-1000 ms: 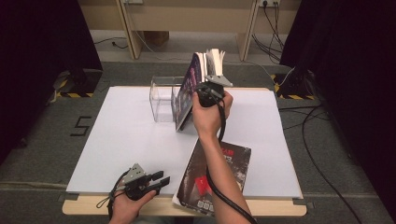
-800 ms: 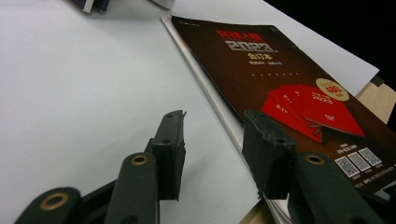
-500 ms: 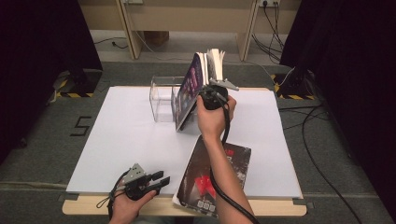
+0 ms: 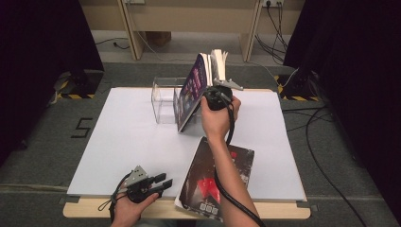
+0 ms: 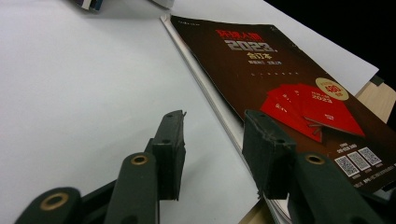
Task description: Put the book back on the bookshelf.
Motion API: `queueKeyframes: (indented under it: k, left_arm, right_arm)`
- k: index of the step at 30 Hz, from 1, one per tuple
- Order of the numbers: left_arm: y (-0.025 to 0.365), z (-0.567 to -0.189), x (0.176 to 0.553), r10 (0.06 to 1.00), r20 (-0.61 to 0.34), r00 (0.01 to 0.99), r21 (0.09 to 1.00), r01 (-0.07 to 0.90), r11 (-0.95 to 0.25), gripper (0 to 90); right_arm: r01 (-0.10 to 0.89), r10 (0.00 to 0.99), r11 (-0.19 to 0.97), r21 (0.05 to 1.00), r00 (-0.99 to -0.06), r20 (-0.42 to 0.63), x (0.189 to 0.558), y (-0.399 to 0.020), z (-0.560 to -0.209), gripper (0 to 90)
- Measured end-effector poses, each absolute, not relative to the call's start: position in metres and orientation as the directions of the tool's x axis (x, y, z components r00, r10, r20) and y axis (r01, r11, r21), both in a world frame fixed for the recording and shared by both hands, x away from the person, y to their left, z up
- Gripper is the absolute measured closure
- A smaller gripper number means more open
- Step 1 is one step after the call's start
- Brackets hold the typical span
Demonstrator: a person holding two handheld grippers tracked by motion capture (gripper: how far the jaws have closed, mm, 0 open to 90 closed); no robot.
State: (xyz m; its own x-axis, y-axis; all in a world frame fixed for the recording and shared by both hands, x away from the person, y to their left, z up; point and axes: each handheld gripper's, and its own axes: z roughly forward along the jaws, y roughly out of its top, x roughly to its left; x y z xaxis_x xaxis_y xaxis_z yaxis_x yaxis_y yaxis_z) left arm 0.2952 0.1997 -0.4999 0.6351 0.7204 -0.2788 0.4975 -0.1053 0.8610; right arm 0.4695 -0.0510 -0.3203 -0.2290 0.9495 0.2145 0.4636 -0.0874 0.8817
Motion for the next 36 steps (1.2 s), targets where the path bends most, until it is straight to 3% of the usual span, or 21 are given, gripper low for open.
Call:
queueKeyframes:
  k: [25,36]
  left_arm:
    - [0.197,-0.503,0.296,0.723,-0.281,0.631,0.855,0.507,-0.110,56.6]
    - [0.195,-0.504,0.299,0.724,-0.290,0.626,0.851,0.515,-0.104,56.4]
  right_arm:
    - [0.471,0.939,-0.073,0.879,-0.264,0.220,0.457,-0.061,-0.327,66.4]
    - [0.487,0.922,-0.104,0.867,-0.280,0.268,0.459,-0.066,-0.330,64.1]
